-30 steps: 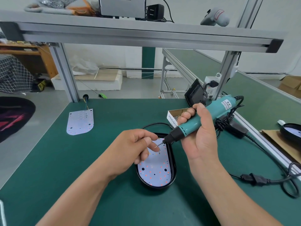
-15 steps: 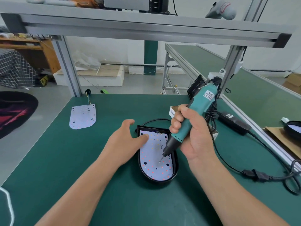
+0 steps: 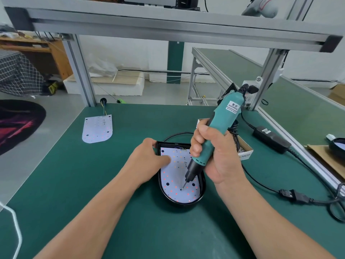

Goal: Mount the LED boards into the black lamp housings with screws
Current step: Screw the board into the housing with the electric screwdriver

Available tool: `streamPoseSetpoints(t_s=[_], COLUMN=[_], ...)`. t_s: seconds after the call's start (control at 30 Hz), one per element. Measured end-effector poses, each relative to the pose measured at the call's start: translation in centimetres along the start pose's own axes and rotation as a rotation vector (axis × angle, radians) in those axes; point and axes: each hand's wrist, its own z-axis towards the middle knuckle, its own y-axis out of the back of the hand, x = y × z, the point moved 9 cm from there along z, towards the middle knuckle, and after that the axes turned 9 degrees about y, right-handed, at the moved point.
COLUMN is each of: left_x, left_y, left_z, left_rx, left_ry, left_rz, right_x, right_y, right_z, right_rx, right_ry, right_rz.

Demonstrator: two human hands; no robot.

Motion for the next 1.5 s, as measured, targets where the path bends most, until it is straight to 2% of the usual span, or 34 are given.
streamPoseSetpoints(t_s=[0.47, 0.8, 1.0, 1.23, 1.33, 1.4, 1.5], left_x=[-0.6, -0.9, -0.9, -0.7, -0.8, -0.8, -0.8], left_y=[0.0, -0.1, -0.1, -0.1, -0.1, -0.1, -0.1], left_z=[-0.5, -0.4, -0.4, -0.5, -0.5, -0.5, -0.6], left_rx=[0.009, 0.020, 0.019, -0.005, -0.003, 0.001, -0.013], left_ry=[0.008, -0.021, -0.008, 0.002, 0.008, 0.014, 0.012], left_rz=[-0.010, -0.010, 0.008, 0.048, 0.040, 0.041, 0.080], right_x=[0.6, 0.4, 1.2, 1.2, 1.1, 1.5, 2.3], right_y=[-1.5, -4.2, -4.0, -2.6, -2.3, -2.1, -2.8], right_z=[-0.6, -1.7, -1.7, -1.1, -1.0, -0.9, -1.1], right_rx=[0.115, 0.374, 0.345, 0.213, 0.194, 0.206, 0.314], right_ry=[0.077, 0.081, 0.098, 0.121, 0.105, 0.110, 0.133], right_rz=[-0.119, -0.158, -0.089, -0.178, -0.097, -0.063, -0.036])
